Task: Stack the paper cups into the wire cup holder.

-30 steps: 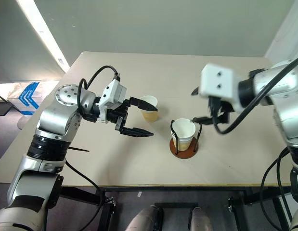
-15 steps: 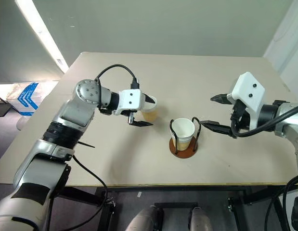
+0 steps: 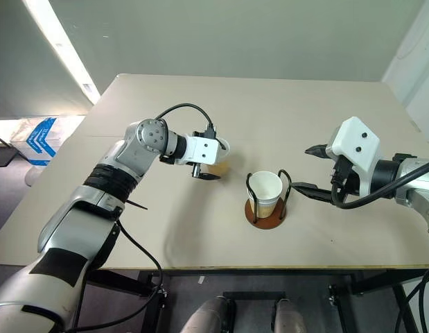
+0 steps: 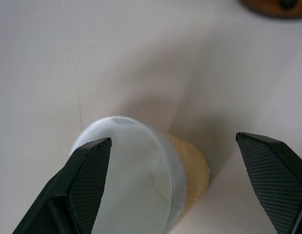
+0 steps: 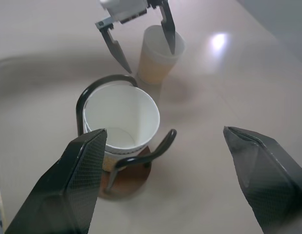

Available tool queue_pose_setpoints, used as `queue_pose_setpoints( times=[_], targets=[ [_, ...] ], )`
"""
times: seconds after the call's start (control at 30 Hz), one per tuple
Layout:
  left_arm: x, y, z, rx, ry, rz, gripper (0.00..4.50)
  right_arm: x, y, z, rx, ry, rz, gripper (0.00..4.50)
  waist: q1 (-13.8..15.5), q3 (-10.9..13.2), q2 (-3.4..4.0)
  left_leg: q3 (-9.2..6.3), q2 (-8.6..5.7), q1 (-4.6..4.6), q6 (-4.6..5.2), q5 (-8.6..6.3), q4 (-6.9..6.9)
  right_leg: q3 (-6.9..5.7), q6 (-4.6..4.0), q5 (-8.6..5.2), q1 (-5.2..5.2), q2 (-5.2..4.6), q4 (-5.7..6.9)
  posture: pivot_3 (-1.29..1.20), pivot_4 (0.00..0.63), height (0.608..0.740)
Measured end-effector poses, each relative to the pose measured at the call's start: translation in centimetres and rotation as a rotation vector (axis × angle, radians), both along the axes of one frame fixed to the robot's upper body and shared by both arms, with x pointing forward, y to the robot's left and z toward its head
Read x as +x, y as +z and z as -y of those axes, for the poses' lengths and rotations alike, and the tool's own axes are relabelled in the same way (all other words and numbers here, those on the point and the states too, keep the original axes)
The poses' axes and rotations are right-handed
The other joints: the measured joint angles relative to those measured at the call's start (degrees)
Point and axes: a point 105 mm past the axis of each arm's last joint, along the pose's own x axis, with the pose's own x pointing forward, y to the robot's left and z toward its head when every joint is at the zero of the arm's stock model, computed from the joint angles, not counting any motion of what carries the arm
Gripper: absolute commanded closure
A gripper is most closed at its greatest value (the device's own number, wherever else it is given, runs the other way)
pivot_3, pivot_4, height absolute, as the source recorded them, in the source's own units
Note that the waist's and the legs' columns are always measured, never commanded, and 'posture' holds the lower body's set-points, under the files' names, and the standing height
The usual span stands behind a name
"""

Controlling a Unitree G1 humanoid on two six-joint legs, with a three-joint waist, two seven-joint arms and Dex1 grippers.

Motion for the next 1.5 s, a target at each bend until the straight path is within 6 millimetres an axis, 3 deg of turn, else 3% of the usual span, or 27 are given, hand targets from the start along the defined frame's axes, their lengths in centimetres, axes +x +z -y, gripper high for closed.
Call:
queue_pose_setpoints(
  times=[0.07, 0.17, 0.5, 0.53, 0.77, 1.07, 1.3, 1.5],
  targets=[
    [0.3, 0.1, 0.0, 0.004, 0.005, 0.012, 0.0, 0.0, 0.0, -0.1, 0.004, 0.001, 0.0, 0.48, 0.1, 0.0, 0.0, 0.0, -0.03, -0.01, -0.01, 0.0, 0.0, 0.0, 0.01, -0.01, 0.01, -0.01, -0.01, 0.0, 0.15, 0.74],
    [0.5, -0.3, 0.6, 0.003, -0.007, 0.018, 0.63, -0.2, 0.0, -0.2, 0.011, 0.007, -0.003, 0.43, 0.4, 0.0, 0.0, 0.0, -0.07, -0.02, -0.01, 0.0, 0.02, 0.01, 0.02, -0.01, 0.02, -0.04, -0.02, 0.0, 0.15, 0.74],
    [0.3, -0.8, 1.8, 0.028, -0.079, 0.011, 4.34, -0.6, -0.2, -0.7, 0.025, 0.018, -0.019, 0.43, 0.4, 0.0, 0.0, 0.09, -0.06, 0.0, -0.04, -0.03, 0.02, 0.03, 0.17, -0.01, 0.0, -0.04, -0.01, 0.0, 0.15, 0.74],
    [0.2, -0.9, 1.7, 0.033, -0.085, 0.003, 4.45, -0.6, -0.2, -0.7, 0.028, 0.023, -0.024, 0.43, 0.4, 0.0, 0.0, 0.09, -0.07, -0.01, -0.04, -0.03, 0.03, 0.03, 0.18, -0.02, 0.0, -0.04, 0.0, 0.0, 0.15, 0.74],
    [-0.8, -0.9, 1.8, 0.03, -0.137, -0.073, 4.45, -0.9, 0.0, -1.1, 0.042, 0.048, -0.016, 0.43, 0.4, 0.0, 0.0, 0.09, -0.07, -0.03, -0.03, -0.04, 0.06, 0.03, 0.19, -0.02, 0.0, -0.04, 0.0, 0.0, 0.15, 0.74],
    [-3.5, 4.0, 2.9, -0.13, -0.284, -0.183, 4.45, -0.8, 2.7, -0.4, 0.148, 0.05, 0.149, 0.43, 0.4, 0.0, 0.0, 0.07, -0.06, -0.07, 0.16, -0.15, 0.12, 0.01, 0.22, 0.0, -0.01, -0.04, 0.02, 0.0, 0.15, 0.74],
    [-7.3, 9.0, 5.0, -0.318, -0.428, -0.288, 4.45, -2.3, 0.5, 0.6, 0.23, 0.06, 0.023, 0.43, 0.4, 0.0, 0.0, 0.16, -0.05, -0.14, 0.12, -0.13, 0.23, 0.03, 0.34, 0.0, 0.05, -0.08, 0.0, 0.0, 0.15, 0.74],
    [-9.2, 9.7, 6.2, -0.325, -0.504, -0.377, 4.45, -4.5, -0.1, 1.0, 0.272, 0.089, -0.089, 0.43, 0.6, 0.0, 0.0, 0.18, -0.06, -0.03, 0.07, -0.11, 0.3, 0.07, 0.41, -0.14, 0.17, -0.09, 0.0, 0.0, 0.15, 0.74]
  ],
)
